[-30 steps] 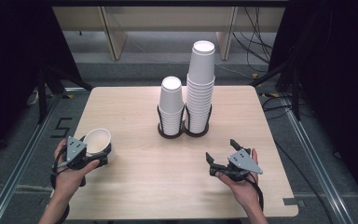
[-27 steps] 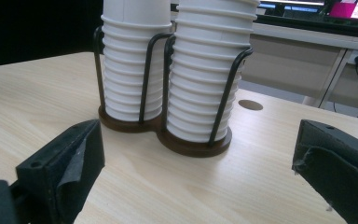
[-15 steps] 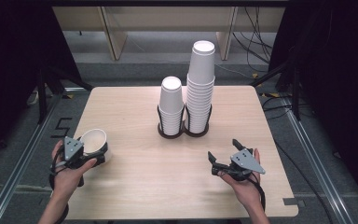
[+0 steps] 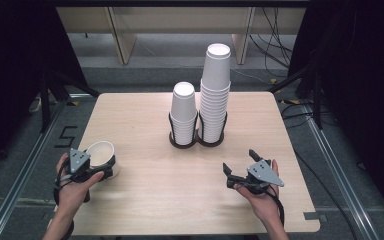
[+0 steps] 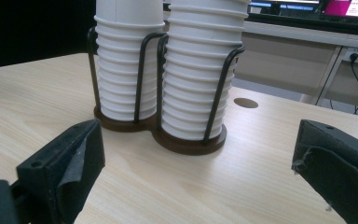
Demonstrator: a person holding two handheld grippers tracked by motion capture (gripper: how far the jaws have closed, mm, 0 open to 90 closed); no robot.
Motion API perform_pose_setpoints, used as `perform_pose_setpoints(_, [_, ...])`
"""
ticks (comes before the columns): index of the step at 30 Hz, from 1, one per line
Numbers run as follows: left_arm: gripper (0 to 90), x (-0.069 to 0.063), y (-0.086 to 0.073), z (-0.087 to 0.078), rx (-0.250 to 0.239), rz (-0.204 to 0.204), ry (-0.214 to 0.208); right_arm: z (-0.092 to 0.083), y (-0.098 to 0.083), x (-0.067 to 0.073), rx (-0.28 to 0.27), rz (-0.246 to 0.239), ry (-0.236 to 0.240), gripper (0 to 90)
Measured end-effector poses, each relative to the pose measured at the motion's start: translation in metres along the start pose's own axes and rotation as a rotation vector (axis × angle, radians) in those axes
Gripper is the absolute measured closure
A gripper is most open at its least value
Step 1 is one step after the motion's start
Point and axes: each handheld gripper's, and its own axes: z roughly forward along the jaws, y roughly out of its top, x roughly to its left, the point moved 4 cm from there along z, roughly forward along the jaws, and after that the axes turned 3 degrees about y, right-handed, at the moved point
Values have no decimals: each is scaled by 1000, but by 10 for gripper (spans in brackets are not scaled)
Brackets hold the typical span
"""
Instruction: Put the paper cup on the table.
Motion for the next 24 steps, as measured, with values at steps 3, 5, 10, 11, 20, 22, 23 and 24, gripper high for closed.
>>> perform_pose_setpoints(3, [64,0,-2,2,-6,-15,-14,-1,0,-2,0,6,2,33])
perform_pose_setpoints(5, [63,0,-2,2,-6,-9,-10,-1,0,-2,0,4,3,32])
perform_pose_setpoints(10, [61,0,-2,2,4,3,-8,1,0,0,-7,7,15,31])
perform_pose_setpoints(11, [58,0,-2,2,6,5,-10,1,0,0,-6,9,13,29])
perform_pose_setpoints(20, [0,1,-4,1,-17,-12,-43,0,0,-1,-7,5,11,25])
perform_pose_setpoints(22, [0,2,-4,0,-20,-11,-44,0,0,-1,-4,10,13,25])
perform_pose_setpoints(23, [0,2,-5,-1,-15,-13,-41,0,0,-1,-4,10,13,25])
perform_pose_setpoints(24, [0,1,-5,-2,-26,-14,-43,1,-1,-1,-10,13,18,24])
